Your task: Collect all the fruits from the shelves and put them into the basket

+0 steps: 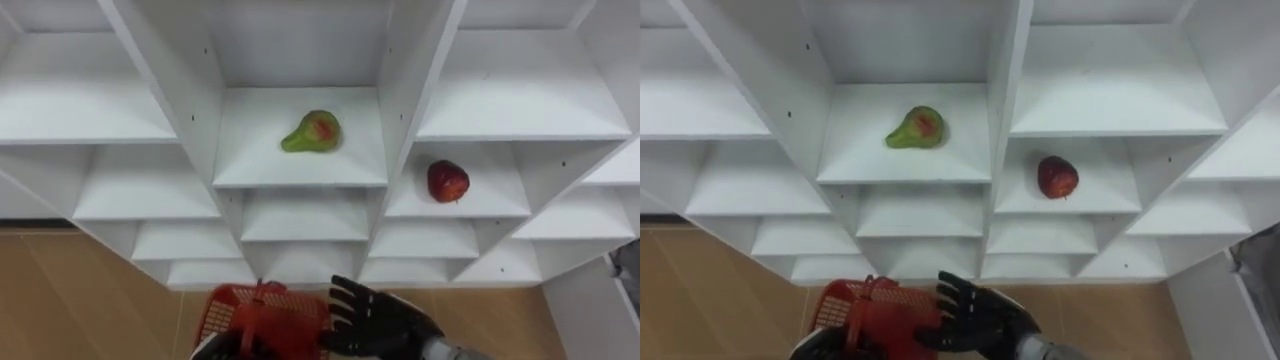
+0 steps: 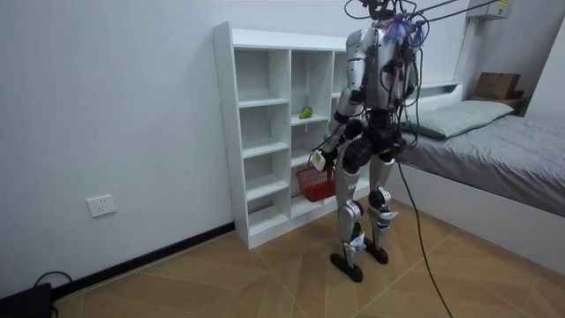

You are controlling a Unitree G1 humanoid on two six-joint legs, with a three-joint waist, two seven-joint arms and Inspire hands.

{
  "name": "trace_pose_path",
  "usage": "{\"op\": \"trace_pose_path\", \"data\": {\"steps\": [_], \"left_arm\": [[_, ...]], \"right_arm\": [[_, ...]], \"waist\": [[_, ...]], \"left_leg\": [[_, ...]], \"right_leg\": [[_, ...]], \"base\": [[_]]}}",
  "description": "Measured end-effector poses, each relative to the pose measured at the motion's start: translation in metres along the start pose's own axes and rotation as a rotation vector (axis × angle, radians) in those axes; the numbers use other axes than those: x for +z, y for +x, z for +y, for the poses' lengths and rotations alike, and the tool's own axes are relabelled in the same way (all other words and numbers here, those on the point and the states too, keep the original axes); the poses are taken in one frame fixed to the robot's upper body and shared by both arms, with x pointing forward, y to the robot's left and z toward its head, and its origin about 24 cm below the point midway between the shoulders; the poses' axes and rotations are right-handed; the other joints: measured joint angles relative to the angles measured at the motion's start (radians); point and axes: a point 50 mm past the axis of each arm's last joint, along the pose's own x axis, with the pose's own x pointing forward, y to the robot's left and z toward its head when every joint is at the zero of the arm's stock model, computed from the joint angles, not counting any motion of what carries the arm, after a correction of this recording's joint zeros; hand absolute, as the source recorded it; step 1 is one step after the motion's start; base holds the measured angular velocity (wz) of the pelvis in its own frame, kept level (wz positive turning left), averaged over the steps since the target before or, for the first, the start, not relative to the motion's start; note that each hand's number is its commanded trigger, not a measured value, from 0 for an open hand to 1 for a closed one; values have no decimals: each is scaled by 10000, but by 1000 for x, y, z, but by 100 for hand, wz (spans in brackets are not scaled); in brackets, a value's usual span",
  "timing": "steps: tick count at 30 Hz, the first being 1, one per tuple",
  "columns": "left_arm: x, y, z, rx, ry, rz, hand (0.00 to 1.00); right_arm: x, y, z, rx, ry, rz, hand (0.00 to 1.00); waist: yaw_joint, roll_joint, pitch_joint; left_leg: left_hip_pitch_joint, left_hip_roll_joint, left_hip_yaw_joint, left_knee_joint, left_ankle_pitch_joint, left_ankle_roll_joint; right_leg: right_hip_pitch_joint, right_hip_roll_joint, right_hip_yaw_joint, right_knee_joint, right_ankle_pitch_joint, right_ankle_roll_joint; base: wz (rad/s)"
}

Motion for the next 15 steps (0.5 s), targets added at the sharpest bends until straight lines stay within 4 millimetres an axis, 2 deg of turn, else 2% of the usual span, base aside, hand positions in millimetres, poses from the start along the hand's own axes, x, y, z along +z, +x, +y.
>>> {"op": "trace_pose_path", "data": {"steps": [2,4,6,9,11,13,15], "left_arm": [[1,0,1,-1,-16,-57,100],[4,0,1,-14,-16,-187,100],[6,0,-1,-63,-3,-329,100],[6,0,-2,-90,-32,-400,100],[5,-2,-1,-71,-27,-472,100],[5,-3,2,-32,12,-540,100],[5,-4,5,82,-105,-577,100]], "right_arm": [[8,3,10,426,-556,-316,0],[13,3,17,758,-1085,-417,0],[23,1,23,1187,-1757,-619,0],[32,-2,27,1382,-2880,-577,0],[45,-5,32,1540,-4135,-719,0],[57,-8,36,1635,-4751,-1029,0],[66,-9,40,1685,-5104,-1371,0]], "waist": [[68,-177,-97],[240,-290,-118],[310,-364,-14],[478,-399,13],[478,-402,12],[485,-435,8],[526,-494,39]], "left_leg": [[243,-7,-61,-86,-23,-36],[382,19,-70,-91,-42,-68],[546,35,-69,-100,-61,-93],[668,53,-7,-182,-67,-100],[698,48,-7,-200,-68,-101],[726,43,-6,-210,-67,-101],[929,44,10,-294,-64,-102]], "right_leg": [[321,49,-80,-187,14,-16],[446,75,-86,-186,6,-29],[597,92,-79,-188,-9,-50],[632,113,2,-177,-10,-54],[651,110,11,-182,-10,-55],[670,110,15,-182,-9,-56],[855,119,20,-232,-10,-55]], "base": [[7],[0],[-2],[-8],[-2],[0],[0]]}}
